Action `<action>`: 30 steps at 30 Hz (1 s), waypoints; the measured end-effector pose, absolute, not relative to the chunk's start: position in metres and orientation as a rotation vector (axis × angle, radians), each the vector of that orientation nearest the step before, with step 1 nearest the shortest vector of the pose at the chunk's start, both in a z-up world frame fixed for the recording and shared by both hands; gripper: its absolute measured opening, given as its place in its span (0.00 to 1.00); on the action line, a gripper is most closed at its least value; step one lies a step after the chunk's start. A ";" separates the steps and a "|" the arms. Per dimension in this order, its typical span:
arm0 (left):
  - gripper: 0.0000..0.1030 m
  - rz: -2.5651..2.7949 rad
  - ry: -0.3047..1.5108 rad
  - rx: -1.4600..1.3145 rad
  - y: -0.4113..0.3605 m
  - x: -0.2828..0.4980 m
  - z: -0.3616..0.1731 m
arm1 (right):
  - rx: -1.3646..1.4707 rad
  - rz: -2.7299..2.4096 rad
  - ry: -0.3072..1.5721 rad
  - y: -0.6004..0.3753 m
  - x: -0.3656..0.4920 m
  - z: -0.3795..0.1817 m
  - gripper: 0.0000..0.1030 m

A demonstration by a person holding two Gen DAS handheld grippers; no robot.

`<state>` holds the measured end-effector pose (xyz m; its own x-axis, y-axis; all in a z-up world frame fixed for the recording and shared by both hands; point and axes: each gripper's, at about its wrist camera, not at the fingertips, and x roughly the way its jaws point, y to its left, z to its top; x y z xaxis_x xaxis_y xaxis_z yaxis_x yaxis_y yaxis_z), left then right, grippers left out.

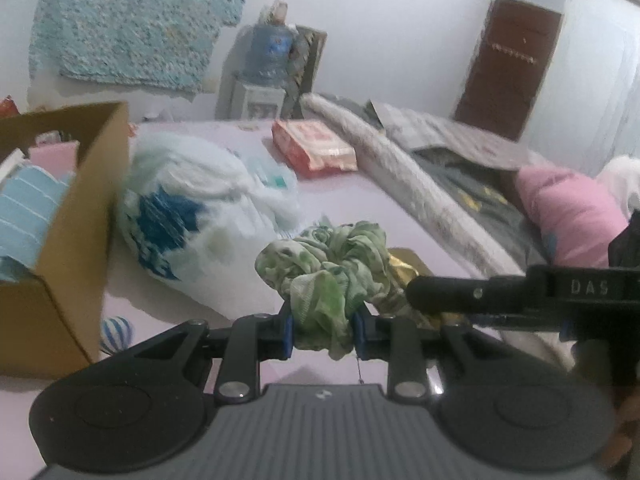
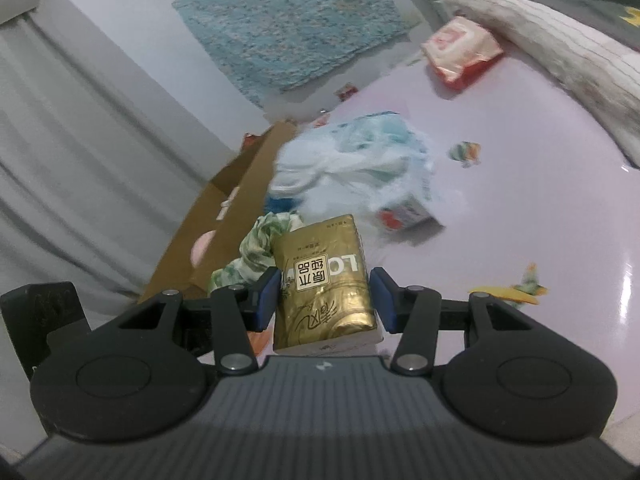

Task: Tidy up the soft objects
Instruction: 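Carry the scrunchie and gold box in both tools over the cardboard box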

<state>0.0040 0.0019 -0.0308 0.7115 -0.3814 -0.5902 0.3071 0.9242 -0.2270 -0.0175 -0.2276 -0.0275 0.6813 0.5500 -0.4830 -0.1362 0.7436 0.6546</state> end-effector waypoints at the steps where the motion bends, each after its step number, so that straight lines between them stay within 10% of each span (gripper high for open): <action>1: 0.27 -0.371 0.660 -0.125 0.007 0.002 -0.025 | 0.619 0.434 0.723 -0.223 -0.015 -0.022 0.47; 15: 0.27 0.055 0.464 -0.269 0.159 -0.023 0.053 | 0.462 0.919 0.807 -0.057 0.105 0.064 0.47; 30: 0.28 0.314 0.675 -0.163 0.247 0.046 -0.004 | 0.267 0.880 1.221 0.117 0.211 -0.003 0.49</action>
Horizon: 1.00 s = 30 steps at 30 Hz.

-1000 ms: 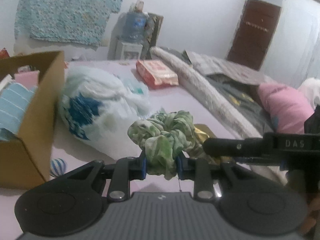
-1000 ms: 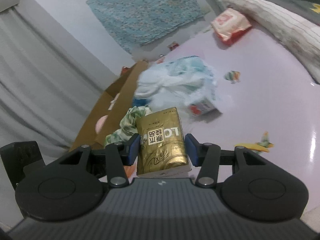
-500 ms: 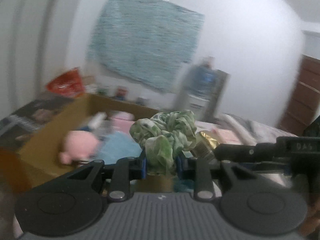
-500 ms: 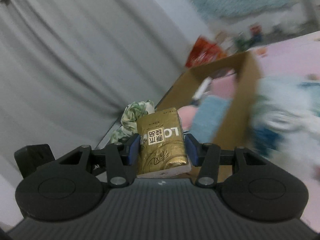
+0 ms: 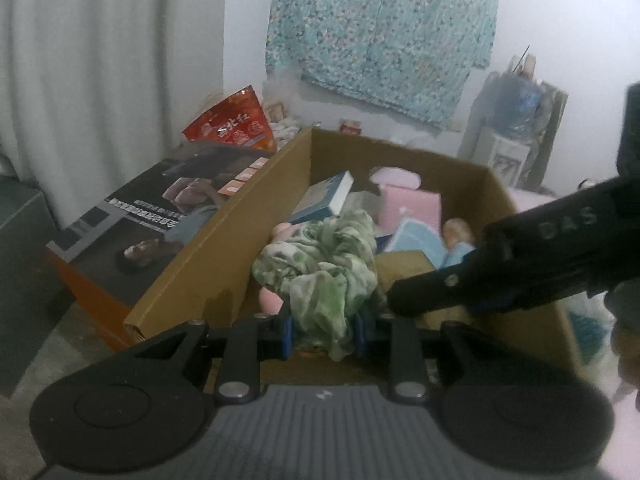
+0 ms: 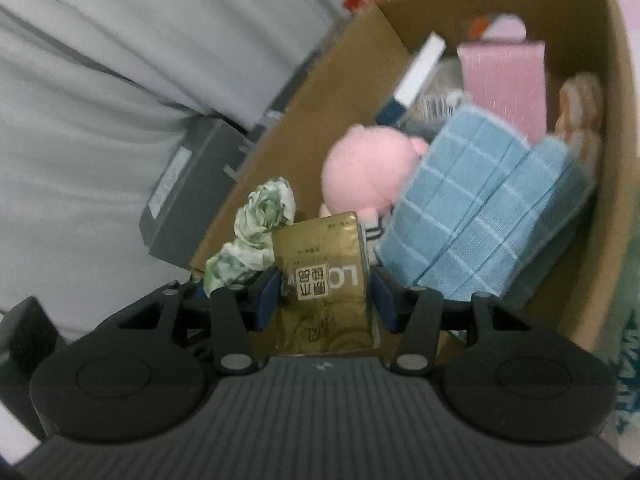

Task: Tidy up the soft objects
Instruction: 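Carry the scrunchie and gold box in both tools over the cardboard box, then open both tools to drop the scrunchie and gold box into the cardboard box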

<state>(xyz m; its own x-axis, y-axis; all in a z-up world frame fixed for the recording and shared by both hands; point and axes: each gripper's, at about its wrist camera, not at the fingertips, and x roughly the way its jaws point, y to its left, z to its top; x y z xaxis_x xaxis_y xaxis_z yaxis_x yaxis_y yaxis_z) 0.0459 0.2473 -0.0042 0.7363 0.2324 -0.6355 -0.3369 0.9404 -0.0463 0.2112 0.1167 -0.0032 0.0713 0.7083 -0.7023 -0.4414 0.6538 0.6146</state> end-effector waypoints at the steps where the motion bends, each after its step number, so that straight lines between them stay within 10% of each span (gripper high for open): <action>1: 0.30 0.321 0.680 -0.154 0.246 0.047 -0.007 | 0.270 0.873 1.243 0.120 0.213 -0.009 0.49; 26: 0.46 0.398 0.609 -0.125 0.252 0.022 0.000 | 0.357 0.899 1.199 0.111 0.226 0.002 0.54; 30: 0.61 0.390 0.571 -0.110 0.243 0.012 0.008 | 0.403 0.928 1.166 0.096 0.220 0.013 0.54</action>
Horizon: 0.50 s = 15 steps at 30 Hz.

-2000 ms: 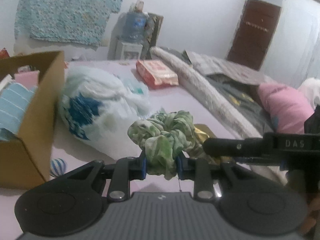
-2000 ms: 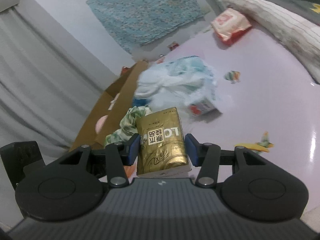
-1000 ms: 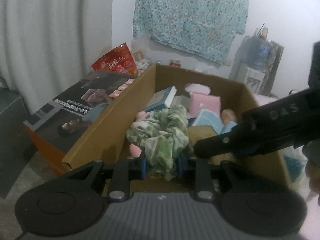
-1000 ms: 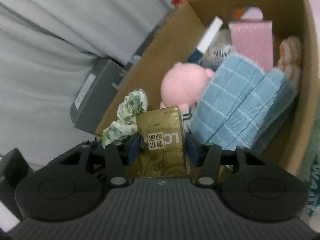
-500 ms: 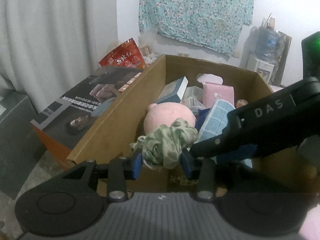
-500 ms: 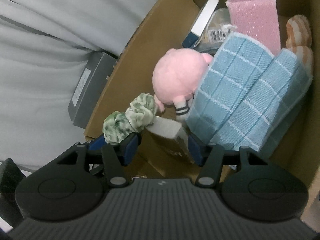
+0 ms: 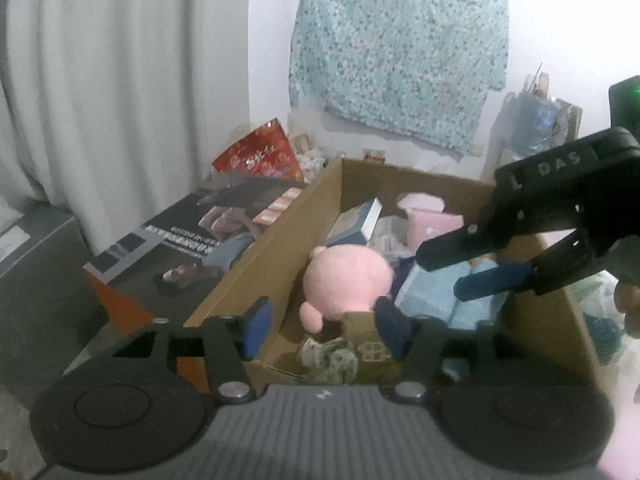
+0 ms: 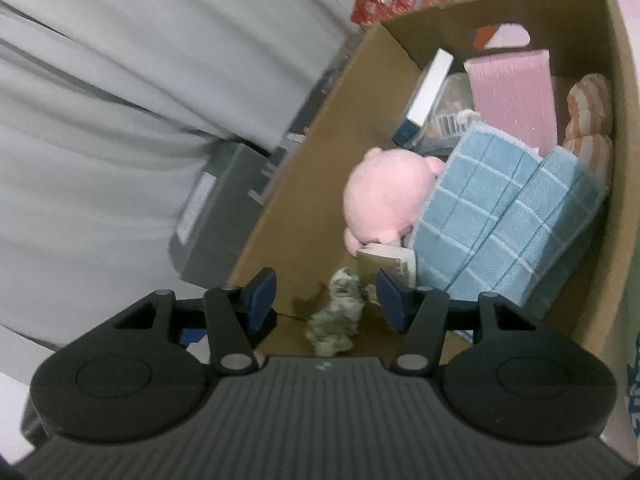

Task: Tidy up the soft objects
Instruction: 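Open both tools to drop the scrunchie and gold box into the cardboard box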

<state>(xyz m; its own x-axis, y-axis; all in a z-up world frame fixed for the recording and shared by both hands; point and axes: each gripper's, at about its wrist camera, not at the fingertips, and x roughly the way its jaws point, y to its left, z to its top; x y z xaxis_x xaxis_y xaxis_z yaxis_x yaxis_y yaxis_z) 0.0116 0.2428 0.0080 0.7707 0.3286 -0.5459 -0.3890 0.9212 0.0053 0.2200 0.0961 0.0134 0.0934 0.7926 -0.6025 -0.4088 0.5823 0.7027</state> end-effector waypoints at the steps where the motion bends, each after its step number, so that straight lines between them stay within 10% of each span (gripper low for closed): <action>1: 0.65 0.383 0.556 -0.109 0.239 0.008 0.011 | 0.414 0.938 1.150 0.088 0.217 0.019 0.54; 15: 0.94 -0.065 0.457 -0.040 0.115 -0.003 0.034 | 0.479 0.672 0.826 -0.158 0.132 0.072 0.73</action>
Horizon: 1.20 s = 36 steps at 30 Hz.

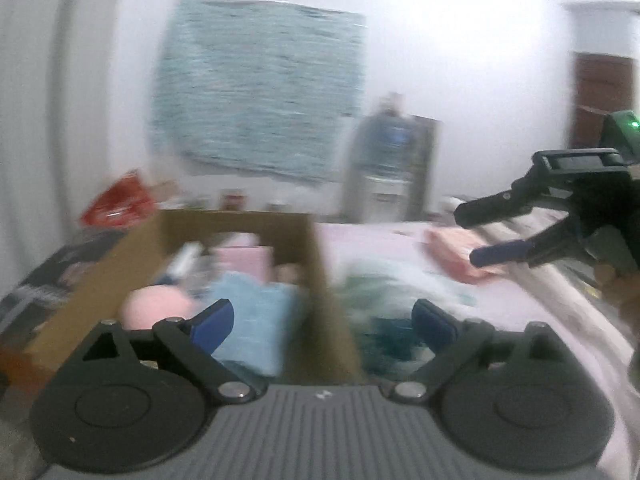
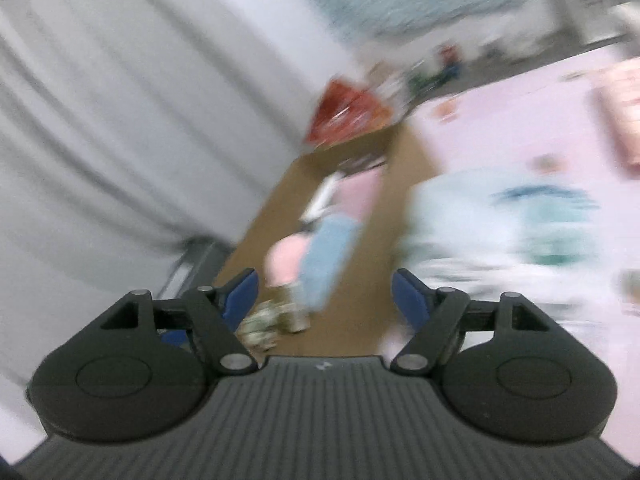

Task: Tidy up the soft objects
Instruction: 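Open both tools to drop the scrunchie and gold box into the cardboard box, then grasp the white yogurt cup lid with the right tool on the bed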

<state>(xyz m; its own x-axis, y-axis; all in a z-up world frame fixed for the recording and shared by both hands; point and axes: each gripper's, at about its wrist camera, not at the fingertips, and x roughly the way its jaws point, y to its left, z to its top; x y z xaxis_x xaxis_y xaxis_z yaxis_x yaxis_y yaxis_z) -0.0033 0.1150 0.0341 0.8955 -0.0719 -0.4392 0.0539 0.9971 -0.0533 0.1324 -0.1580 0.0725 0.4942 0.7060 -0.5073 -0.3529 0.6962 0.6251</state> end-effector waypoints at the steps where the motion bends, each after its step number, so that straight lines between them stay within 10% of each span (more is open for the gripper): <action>1: 0.95 -0.113 0.464 -0.025 0.102 0.000 0.033 | 0.484 0.631 0.813 -0.176 0.127 0.071 0.74; 11: 0.95 -0.353 0.597 0.095 -0.001 0.038 -0.012 | 0.634 0.424 0.856 -0.272 0.109 -0.003 0.75; 21: 0.86 -0.383 0.718 0.166 -0.048 0.083 -0.053 | 0.764 0.398 0.930 -0.270 0.143 -0.067 0.45; 36: 0.25 -0.388 0.801 0.187 -0.095 0.142 -0.067 | 0.924 0.321 0.844 -0.317 0.098 -0.077 0.42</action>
